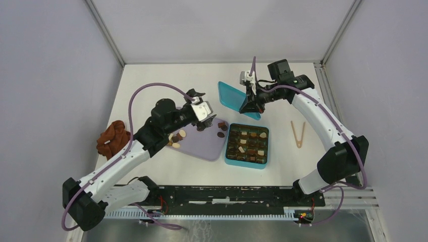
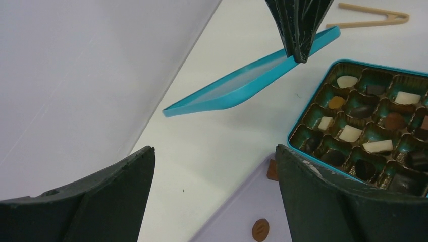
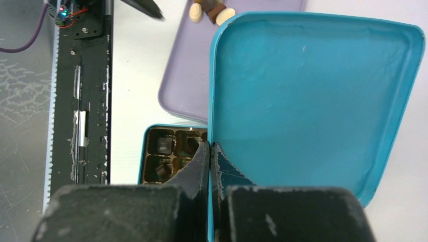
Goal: Pack the chocolate
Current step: Pick up the box lid from the center of the board.
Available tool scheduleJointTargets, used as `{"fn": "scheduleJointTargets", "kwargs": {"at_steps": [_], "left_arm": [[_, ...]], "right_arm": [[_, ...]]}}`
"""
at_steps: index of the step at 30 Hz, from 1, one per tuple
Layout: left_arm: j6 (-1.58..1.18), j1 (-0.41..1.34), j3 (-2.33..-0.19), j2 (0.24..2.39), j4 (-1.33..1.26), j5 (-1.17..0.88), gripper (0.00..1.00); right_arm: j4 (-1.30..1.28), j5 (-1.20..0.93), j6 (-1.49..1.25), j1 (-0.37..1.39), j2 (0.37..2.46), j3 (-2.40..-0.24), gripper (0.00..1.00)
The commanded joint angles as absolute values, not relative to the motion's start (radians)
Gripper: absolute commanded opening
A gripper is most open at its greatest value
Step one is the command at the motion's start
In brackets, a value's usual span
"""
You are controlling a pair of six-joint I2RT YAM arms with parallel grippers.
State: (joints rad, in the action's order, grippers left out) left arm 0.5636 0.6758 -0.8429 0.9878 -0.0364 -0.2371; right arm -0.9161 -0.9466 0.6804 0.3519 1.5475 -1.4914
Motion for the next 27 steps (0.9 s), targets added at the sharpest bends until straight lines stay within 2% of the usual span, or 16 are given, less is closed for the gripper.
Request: {"fn": "scheduleJointTargets", "kwargs": {"at_steps": [1, 14, 22, 27], "left_arm": [[0.656, 0.638, -0.906, 1.057, -0.011, -0.402, 0.93], [0.855, 0.602, -0.975, 1.169, 0.046, -0.474, 0.85], [0.969, 0.603, -0.997, 1.214, 0.099, -0.512, 0.72], [1.026, 0.604, -1.011, 1.231, 0.097, -0.532, 0.58]], "right_arm": [[-0.946, -1.013, 0.729, 0.379, 1.499, -1.546, 0.0], [-1.036, -1.066, 0.761, 0.439, 1.516, -1.577, 0.0], [-1.088, -1.086, 0.78, 0.475, 1.555, -1.627, 0.0], [-1.108, -1.084, 0.793, 0.485, 1.567, -1.63, 0.0]]}}
